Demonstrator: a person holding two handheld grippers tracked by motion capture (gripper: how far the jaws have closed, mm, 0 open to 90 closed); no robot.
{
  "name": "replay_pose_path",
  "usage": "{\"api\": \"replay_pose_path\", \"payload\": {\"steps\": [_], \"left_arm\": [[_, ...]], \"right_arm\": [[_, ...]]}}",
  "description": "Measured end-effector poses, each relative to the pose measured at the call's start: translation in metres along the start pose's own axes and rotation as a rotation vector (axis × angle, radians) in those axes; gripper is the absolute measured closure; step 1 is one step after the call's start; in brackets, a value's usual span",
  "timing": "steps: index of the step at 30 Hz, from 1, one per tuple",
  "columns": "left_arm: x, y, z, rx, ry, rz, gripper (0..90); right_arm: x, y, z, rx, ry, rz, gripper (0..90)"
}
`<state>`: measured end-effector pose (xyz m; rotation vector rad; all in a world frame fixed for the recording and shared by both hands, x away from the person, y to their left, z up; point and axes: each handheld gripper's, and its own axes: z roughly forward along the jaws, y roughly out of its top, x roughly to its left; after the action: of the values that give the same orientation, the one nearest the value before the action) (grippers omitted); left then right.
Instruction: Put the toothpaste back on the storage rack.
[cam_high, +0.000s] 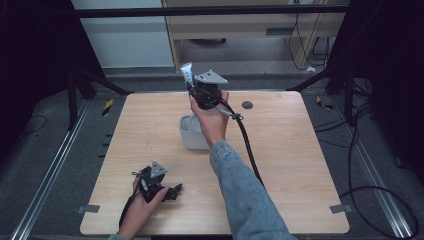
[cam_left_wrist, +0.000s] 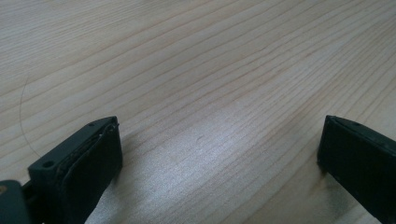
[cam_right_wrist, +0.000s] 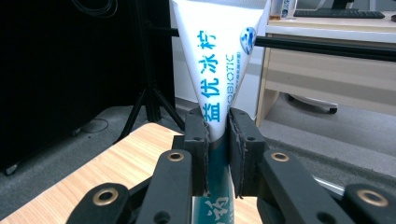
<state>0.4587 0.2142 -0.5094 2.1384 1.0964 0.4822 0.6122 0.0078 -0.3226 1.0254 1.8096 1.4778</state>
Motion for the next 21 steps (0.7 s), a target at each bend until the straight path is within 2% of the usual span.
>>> {"api": "replay_pose_path", "payload": {"steps": [6,21], "left_arm": [[0.0,0.0,0.0,0.0,0.0,0.0,0.0],[0.0,0.0,0.0,-0.002,-0.001,0.0,0.0]], "right_arm": [[0.001,-0.007,-0.001,0.007,0.002,0.0,78.8],[0.005,-0.027,-0.004,0.088,0.004,-0.036,78.9]]}}
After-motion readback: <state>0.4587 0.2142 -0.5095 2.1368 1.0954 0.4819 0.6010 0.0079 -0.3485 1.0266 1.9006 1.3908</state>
